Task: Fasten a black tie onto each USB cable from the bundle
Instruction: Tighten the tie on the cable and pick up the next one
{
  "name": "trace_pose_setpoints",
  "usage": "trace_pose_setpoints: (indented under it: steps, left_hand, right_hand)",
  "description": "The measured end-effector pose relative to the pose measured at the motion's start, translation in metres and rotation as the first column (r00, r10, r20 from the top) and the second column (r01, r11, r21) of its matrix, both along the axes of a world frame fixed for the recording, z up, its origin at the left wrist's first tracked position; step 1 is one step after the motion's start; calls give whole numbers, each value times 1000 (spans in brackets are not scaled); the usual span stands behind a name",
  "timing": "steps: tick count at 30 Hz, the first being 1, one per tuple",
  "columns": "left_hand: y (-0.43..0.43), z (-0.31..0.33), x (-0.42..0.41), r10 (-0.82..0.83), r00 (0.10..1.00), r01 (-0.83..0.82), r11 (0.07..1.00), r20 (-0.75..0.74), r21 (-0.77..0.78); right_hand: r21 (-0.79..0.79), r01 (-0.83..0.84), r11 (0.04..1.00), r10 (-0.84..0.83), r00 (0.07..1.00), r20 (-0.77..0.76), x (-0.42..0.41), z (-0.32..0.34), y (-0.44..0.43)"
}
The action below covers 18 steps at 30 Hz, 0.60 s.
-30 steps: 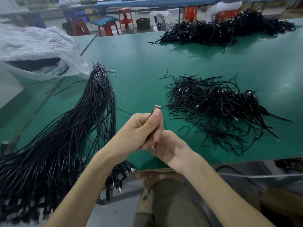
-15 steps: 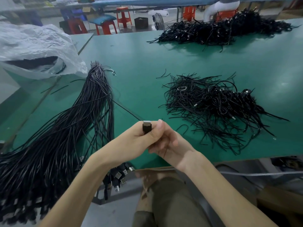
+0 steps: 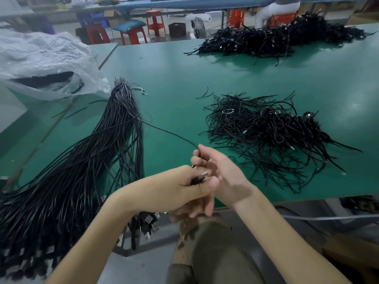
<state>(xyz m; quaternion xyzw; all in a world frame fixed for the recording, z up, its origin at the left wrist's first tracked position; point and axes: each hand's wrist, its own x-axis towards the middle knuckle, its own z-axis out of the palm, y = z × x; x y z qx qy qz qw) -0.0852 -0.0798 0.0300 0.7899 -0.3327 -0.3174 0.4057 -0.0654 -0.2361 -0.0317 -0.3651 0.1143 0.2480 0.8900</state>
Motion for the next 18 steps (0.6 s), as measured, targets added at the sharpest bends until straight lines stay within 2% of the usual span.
trace_pose_setpoints:
  steps: [4,9,12,15,18]
  left_hand:
    - [5,-18,9,142,986,-158,959,85,233]
    - [15,-30,22,263,912,-357,886,316,294]
    - [20,-32,23,310,879,-412,876,361,251]
    - [26,-34,25,363,834,-452,881,414,137]
    - [29,-36,29,435,829,-471,882,351,23]
  right_hand:
    - [140,78,987,-74,997,-33,10,2,-10]
    - [182,-24,983,20,1000,21,4,6,-7]
    - [263,-30,964,23,999,30,3,14,-8]
    - [336,-49,941,36,998,46,1,19,-11]
    - [421,-46,906,36,999,31,-4,21,-7]
